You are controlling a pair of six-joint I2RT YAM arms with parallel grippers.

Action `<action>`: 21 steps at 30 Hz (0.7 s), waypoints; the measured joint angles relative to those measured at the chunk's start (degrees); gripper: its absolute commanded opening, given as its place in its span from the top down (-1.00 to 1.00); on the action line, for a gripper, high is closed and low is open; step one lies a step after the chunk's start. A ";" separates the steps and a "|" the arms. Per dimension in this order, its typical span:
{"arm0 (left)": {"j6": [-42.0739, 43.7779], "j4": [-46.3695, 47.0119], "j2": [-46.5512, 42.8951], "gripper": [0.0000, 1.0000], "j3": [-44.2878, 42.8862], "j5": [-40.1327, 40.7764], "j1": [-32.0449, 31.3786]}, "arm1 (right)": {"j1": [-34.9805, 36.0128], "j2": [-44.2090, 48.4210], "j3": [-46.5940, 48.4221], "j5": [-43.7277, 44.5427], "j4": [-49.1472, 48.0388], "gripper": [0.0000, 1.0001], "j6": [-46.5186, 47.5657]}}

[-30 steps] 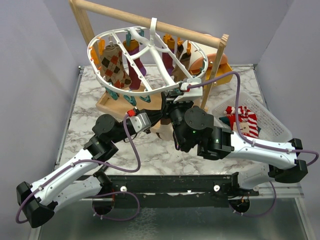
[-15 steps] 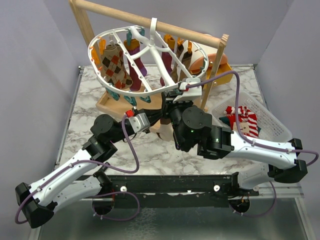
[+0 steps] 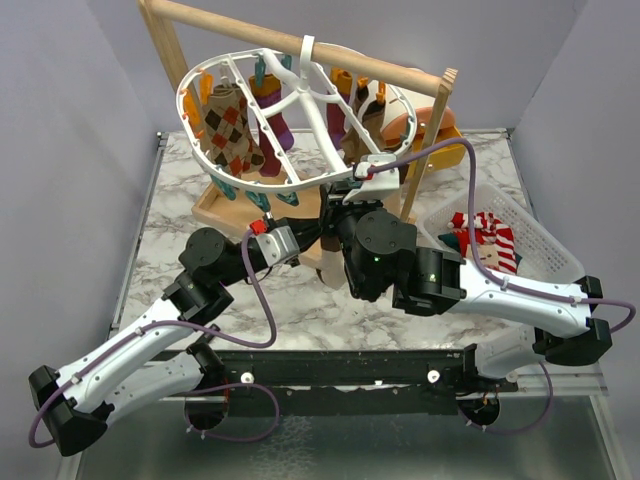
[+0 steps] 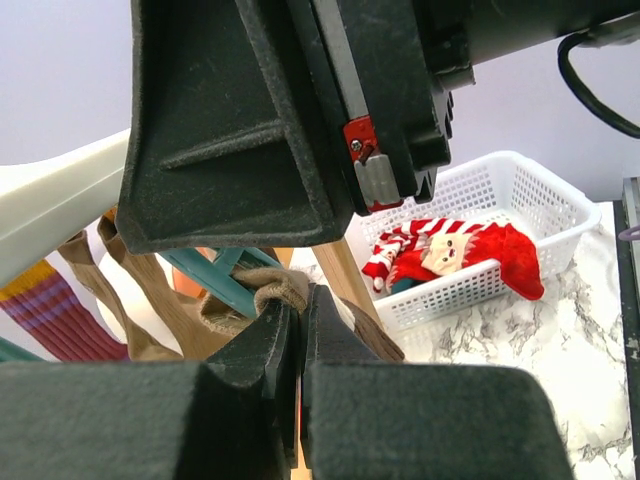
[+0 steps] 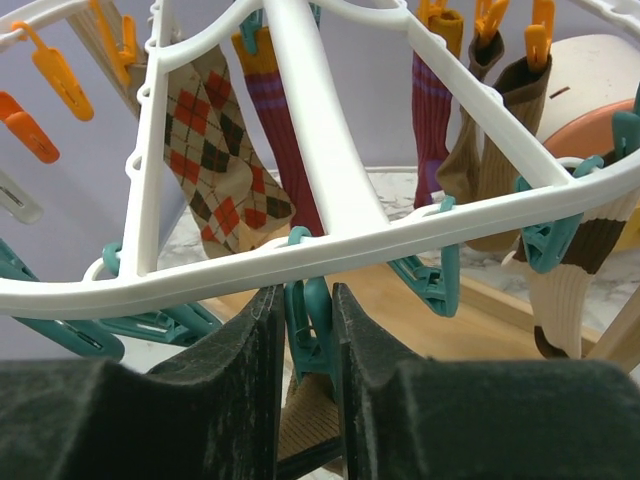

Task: Clip the socks to the hanger
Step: Clamp the sock onto the hanger.

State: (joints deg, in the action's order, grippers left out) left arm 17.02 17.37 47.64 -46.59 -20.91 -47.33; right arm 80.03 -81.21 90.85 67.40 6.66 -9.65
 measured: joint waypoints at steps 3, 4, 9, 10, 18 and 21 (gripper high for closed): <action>0.02 -0.09 -0.26 1.00 0.00 0.00 0.00 | 0.00 0.00 0.07 -0.44 0.07 0.30 -0.48; 0.02 -0.15 -0.39 1.00 0.04 0.00 -0.02 | 0.00 0.00 0.09 -0.61 0.11 0.27 -0.66; 0.37 -0.33 -1.01 1.00 0.37 0.02 -0.04 | 0.00 0.09 0.09 -1.25 0.72 0.08 -1.38; 0.48 -0.33 -1.03 1.00 0.44 0.04 -0.04 | 0.00 0.22 0.09 -1.27 0.85 0.05 -1.53; 1.33 -0.33 -1.14 0.99 0.50 0.92 -0.04 | 0.00 0.55 0.09 -1.33 3.41 -0.30 -3.02; 1.73 -0.42 -1.16 0.38 0.50 1.03 -0.04 | 0.00 1.03 0.31 -1.66 4.39 -0.44 -3.87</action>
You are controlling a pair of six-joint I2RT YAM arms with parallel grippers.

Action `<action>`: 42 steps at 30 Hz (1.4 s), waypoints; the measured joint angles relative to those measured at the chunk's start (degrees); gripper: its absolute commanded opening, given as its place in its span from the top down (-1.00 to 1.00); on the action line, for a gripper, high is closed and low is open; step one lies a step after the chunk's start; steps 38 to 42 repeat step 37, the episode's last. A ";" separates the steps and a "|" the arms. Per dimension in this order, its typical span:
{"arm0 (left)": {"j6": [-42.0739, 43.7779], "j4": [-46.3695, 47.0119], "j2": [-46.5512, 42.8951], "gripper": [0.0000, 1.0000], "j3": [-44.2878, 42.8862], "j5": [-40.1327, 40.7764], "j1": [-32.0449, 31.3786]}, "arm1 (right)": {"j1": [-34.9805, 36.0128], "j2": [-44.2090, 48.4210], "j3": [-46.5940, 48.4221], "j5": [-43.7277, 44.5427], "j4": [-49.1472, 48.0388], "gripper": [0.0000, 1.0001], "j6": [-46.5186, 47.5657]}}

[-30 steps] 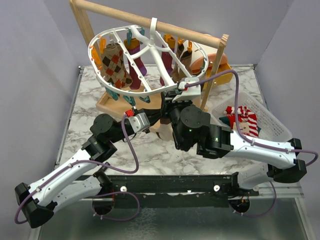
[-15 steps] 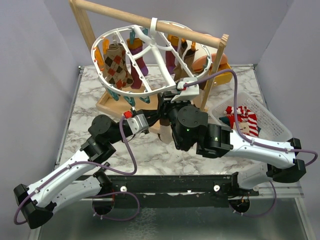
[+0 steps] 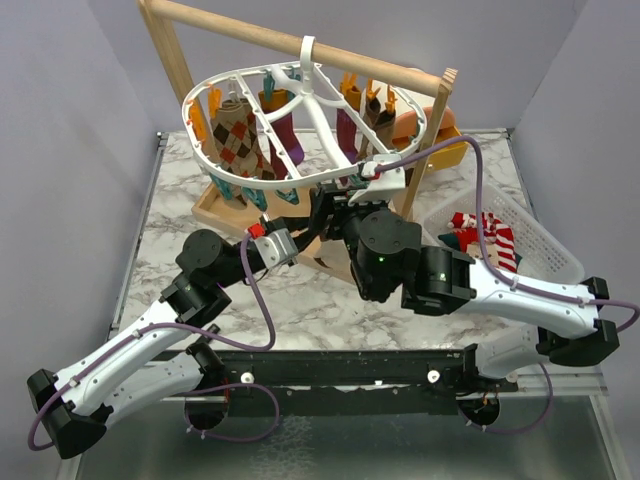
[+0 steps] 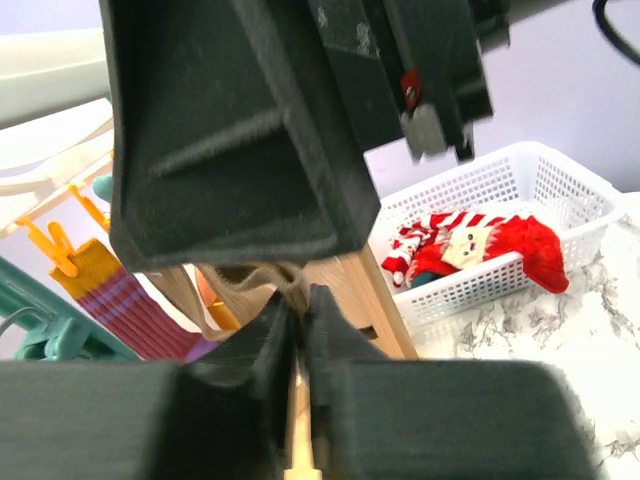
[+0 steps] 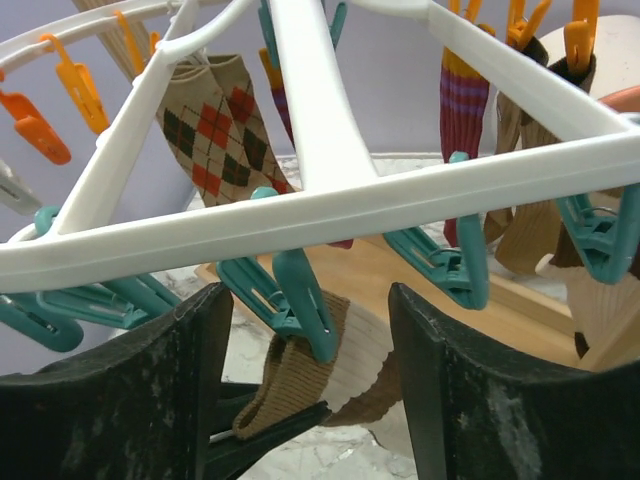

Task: Clip the socks to the hanger
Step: Clamp the sock onto the hanger, then reset both arms

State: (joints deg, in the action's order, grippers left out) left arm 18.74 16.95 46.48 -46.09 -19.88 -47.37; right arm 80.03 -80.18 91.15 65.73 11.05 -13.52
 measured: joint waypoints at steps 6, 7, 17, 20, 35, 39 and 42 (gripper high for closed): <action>0.42 -3.04 -0.76 -0.98 0.02 0.70 0.00 | 0.00 4.13 0.72 -2.36 4.96 -0.83 -3.37; -0.02 -3.67 -1.14 -0.98 0.11 1.11 0.00 | 0.00 5.38 0.66 -2.82 5.86 -0.85 -4.11; -4.85 -8.79 -13.97 -0.98 8.70 5.70 0.00 | 0.00 24.22 -12.63 -12.66 4.00 -0.86 -4.42; -11.02 -12.85 -18.73 -0.98 10.91 10.34 -0.02 | 0.00 28.85 -18.69 -17.14 2.99 -0.86 -2.89; -57.27 -45.27 -22.12 -0.98 5.46 52.89 0.00 | 0.00 42.36 -39.47 -8.07 4.00 -0.95 -10.08; -60.89 -48.48 -17.59 -0.98 3.08 55.93 0.00 | 0.00 41.75 -39.47 -4.81 5.51 -0.96 -12.11; -60.89 -48.48 -17.59 -0.98 3.08 55.93 0.00 | 0.00 41.75 -39.47 -4.81 5.51 -0.96 -12.11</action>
